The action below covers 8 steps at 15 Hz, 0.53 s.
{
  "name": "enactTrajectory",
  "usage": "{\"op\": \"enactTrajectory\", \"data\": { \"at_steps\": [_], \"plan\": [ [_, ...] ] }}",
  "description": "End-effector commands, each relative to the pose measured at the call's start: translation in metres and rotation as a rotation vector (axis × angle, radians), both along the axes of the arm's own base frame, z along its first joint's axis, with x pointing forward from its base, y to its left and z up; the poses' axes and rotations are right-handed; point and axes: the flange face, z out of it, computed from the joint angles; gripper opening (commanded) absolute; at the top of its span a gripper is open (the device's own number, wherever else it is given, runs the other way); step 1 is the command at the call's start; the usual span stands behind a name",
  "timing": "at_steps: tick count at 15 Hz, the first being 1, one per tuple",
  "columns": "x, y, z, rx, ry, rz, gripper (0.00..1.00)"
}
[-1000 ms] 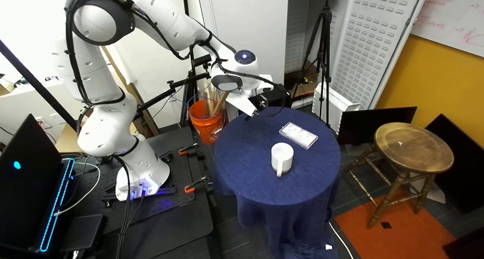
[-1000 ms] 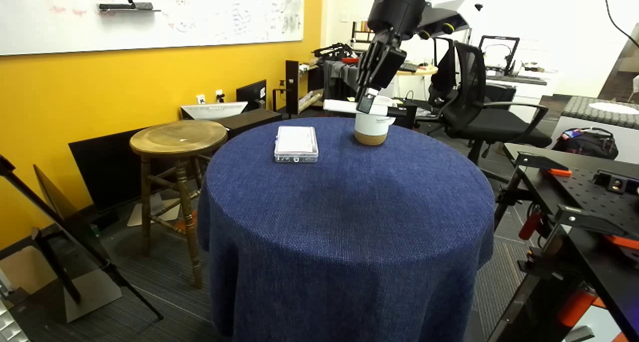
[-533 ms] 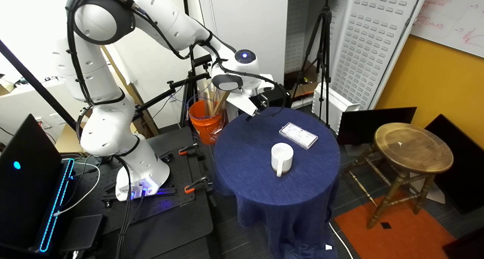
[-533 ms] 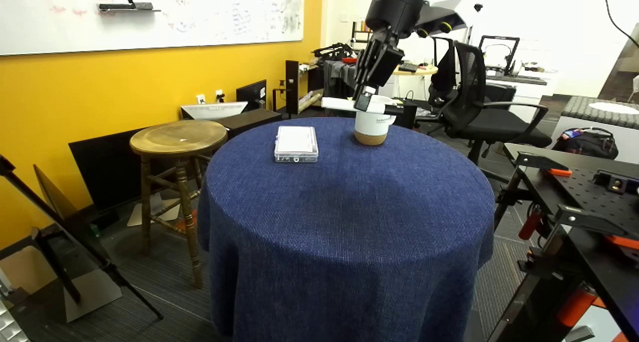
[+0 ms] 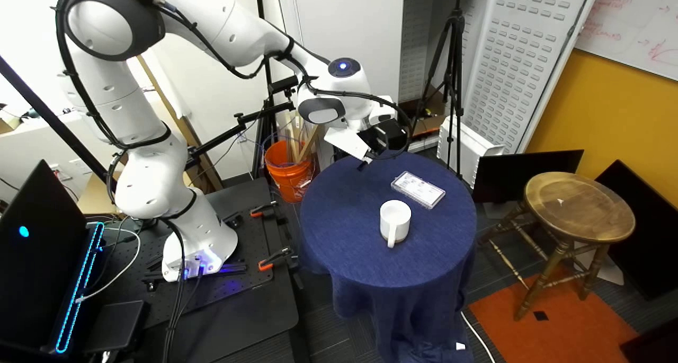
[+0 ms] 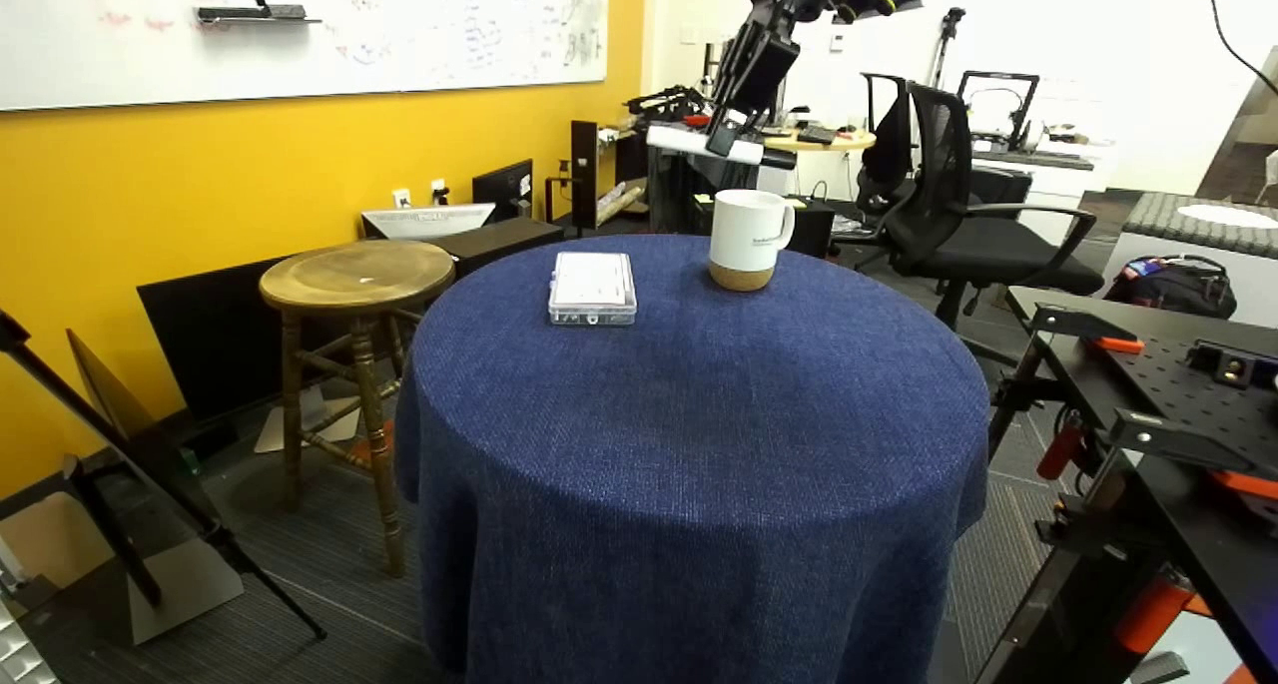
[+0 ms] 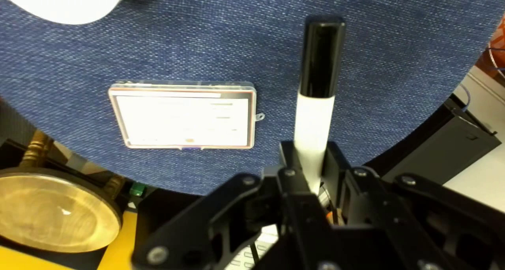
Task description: Put the marker inside the mug cup
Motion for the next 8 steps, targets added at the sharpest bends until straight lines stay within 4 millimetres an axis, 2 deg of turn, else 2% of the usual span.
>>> {"op": "enactTrajectory", "data": {
  "at_steps": [1,4,8],
  "plan": [
    [-0.008,-0.014,0.026,-0.030,-0.030,-0.038,0.05],
    [-0.009,-0.030,0.038,-0.052,-0.052,-0.077,0.05],
    [-0.012,-0.055,0.044,-0.108,-0.029,-0.138,0.05]
  ]
}}
